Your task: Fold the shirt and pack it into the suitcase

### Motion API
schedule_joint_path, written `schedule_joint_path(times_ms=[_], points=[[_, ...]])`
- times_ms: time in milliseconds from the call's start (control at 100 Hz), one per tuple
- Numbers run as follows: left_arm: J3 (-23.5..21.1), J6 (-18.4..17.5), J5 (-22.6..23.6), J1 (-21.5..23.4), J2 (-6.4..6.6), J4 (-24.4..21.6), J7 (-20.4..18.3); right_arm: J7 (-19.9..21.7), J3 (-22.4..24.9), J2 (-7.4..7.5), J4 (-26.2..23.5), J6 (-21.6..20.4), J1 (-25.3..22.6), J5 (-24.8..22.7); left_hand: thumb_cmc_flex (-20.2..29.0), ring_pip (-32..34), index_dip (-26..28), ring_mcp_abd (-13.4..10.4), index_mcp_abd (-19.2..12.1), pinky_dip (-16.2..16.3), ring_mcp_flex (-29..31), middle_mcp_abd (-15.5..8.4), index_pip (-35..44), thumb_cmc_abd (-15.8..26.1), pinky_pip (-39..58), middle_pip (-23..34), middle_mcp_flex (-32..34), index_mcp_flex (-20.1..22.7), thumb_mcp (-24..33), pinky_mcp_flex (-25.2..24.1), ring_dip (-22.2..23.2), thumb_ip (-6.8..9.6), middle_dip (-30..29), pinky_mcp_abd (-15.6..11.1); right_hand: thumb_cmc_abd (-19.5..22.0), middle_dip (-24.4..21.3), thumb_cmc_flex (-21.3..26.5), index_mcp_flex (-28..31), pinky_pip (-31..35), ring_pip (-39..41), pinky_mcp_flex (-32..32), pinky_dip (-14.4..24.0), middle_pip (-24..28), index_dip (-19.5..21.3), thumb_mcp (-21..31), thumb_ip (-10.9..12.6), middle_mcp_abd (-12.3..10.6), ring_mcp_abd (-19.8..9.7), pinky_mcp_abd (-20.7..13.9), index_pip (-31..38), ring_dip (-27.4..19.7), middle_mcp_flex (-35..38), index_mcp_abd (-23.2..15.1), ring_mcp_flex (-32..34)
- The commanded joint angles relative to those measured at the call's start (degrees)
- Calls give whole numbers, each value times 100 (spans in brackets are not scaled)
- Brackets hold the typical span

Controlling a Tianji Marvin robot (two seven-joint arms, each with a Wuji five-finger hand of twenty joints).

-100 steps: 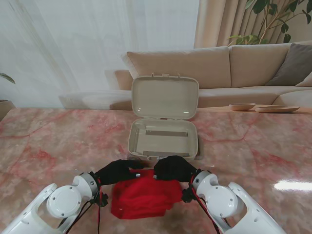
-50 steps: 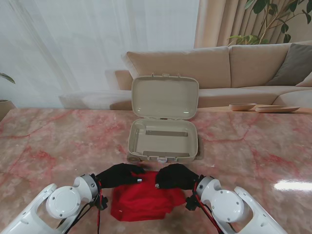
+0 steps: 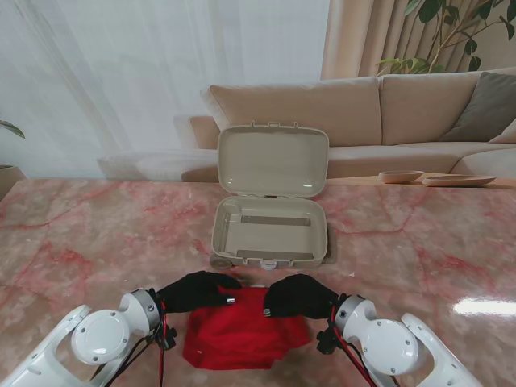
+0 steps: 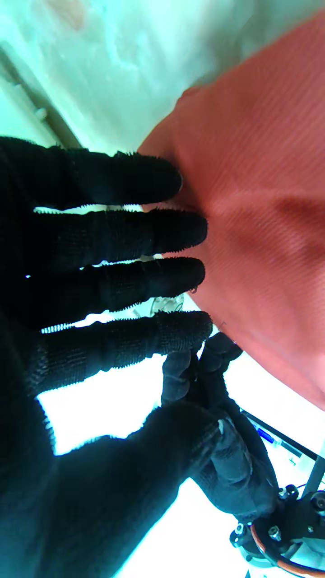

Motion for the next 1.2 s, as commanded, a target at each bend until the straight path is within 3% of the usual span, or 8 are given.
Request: schedule_joint_path(times_ms=[0,170,420,710,860,1190], points=[[-52,27,74,105,-8,-163,84,-3,64,8,-198,42,-126,-46,-102,-128,79,153,-63,13,-103,-82,24,180,-47,-30,37,28,-188,-57,-34,78,-37,50,35,-9,41,64,150,97,55,178,7,-72,-124,78,51,-8,-53,144,-8,94,-110,170],[-116,86,406,197,-22,-384,242,-566,58,-102,-368,220,-191,-326,-191,-178,66,183,-48,-78,-161,-78,3,269,-227,-50,86,78,-210,-223,-58,63,-48,44,-129,-11,-136,29,153,93,49,180,-44,35,-60,272,61,-35,-99,-4,-5,16,-58,132],[98,312,753,106,-26,-356,349,-1646,-391,-339,-3,491,-56,-508,-279,-287,24,231,87,-184,-279,-45,-106,331,-414,-95,76,43,-229,-321,-112,47,-59,12,-827,-2,-333,-18,70,30,60,98,102,241,364,199,109,-82,-216,-152,-90,-127,65,12],[286,394,1061,37,-5,-246,364,-1545,-551,-294,231,348,54,-685,-456,-409,-60,326,207,-253,-402,-22,-374,366,-530,-177,-35,-201,-248,-412,-185,41,-80,6,-1154,-48,-399,-277,-159,-183,-180,-33,63,241,196,71,93,-164,-217,-311,-223,-430,146,-276],[348,346,1110,-22,25,-127,260,-1654,-607,-307,317,284,61,-755,-541,-573,-104,221,214,-290,-715,-29,-562,395,-721,-293,-330,-489,-243,-723,-252,51,-121,-161,-1225,-54,-432,-349,-227,-266,-303,-44,76,251,232,55,84,-173,-197,-366,-272,-543,155,-398],[409,232,1569,-3,8,-110,520,-1591,-677,-272,389,335,127,-970,-615,-843,-72,129,155,-325,-1074,-104,-636,375,-1098,-381,-548,-502,-237,-979,-402,51,-164,-294,-1425,-128,-593,-795,-532,-489,-648,-86,-99,203,311,-41,155,-165,-187,-664,-360,-1169,287,-873]])
